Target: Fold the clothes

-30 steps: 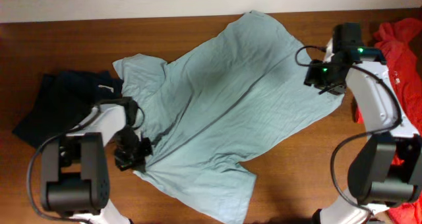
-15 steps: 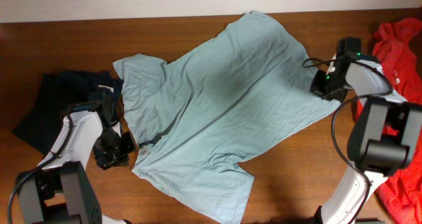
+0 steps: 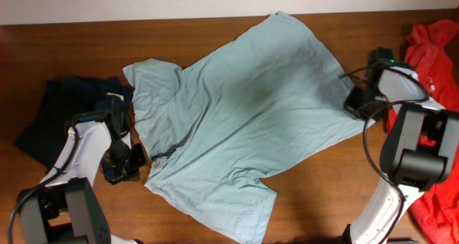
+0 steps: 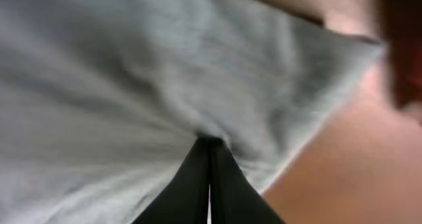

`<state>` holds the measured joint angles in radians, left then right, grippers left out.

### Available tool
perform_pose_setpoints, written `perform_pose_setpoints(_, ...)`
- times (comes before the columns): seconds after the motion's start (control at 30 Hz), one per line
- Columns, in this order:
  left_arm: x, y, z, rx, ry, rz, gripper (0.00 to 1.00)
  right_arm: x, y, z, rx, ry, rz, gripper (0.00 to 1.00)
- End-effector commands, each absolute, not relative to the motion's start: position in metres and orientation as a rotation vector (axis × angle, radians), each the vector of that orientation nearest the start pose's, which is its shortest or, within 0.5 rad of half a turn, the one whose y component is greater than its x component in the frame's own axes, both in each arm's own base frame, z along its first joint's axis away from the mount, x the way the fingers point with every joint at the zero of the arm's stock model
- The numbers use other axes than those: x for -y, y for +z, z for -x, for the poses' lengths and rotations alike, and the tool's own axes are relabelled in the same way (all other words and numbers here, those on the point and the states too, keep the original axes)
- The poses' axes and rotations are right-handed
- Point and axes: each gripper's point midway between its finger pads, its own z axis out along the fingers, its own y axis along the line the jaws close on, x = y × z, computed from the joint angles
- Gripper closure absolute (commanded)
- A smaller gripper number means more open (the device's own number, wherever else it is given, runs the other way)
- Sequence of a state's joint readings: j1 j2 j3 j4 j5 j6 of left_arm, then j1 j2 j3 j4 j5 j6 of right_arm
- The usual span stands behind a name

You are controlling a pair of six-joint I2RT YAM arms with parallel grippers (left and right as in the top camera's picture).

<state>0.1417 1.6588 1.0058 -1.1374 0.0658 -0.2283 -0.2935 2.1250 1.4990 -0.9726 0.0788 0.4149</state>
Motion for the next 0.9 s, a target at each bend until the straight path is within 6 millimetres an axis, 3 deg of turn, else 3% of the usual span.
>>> perform_pose_setpoints(0.0,-0.023,0.04,-0.222,-3.29,-0.086,0.556,1.0,0.163,-0.017,-0.314,-2.967,-0.335,-1.379,0.96)
perform_pose_setpoints(0.1,-0.022,0.041,-0.224,-3.279,-0.086,0.549,0.99,0.183,-0.008,-0.289,-2.97,-0.515,-1.441,0.96)
perform_pose_setpoints(0.23,-0.022,0.044,-0.23,-3.263,-0.088,0.536,0.99,0.189,-0.002,-0.279,-2.939,-0.587,-1.516,0.96)
perform_pose_setpoints(0.33,-0.017,0.049,-0.237,-3.239,-0.11,0.513,1.0,0.196,0.011,-0.264,-2.844,-0.736,-1.649,0.96)
perform_pose_setpoints(0.4,-0.012,0.056,-0.246,-3.208,-0.141,0.479,0.99,0.194,0.019,-0.267,-2.817,-0.715,-1.659,0.96)
perform_pose_setpoints(0.57,0.015,0.078,-0.293,-3.029,-0.254,0.259,0.93,0.188,0.061,-0.289,-2.701,-0.585,-1.58,0.96)
perform_pose_setpoints(0.67,0.031,0.085,-0.325,-2.895,-0.302,0.145,0.92,0.173,0.095,-0.314,-2.659,-0.365,-1.42,0.96)
perform_pose_setpoints(0.73,0.042,0.09,-0.347,-2.806,-0.328,0.092,0.92,0.157,0.122,-0.334,-2.618,-0.176,-1.278,0.96)
perform_pose_setpoints(0.77,0.049,0.095,-0.362,-2.743,-0.336,0.055,0.92,0.135,0.147,-0.357,-2.587,0.032,-1.086,0.96)
perform_pose_setpoints(0.87,0.056,0.1,-0.375,-2.686,-0.341,0.021,0.93,0.094,0.182,-0.39,-2.528,0.293,-0.737,0.96)
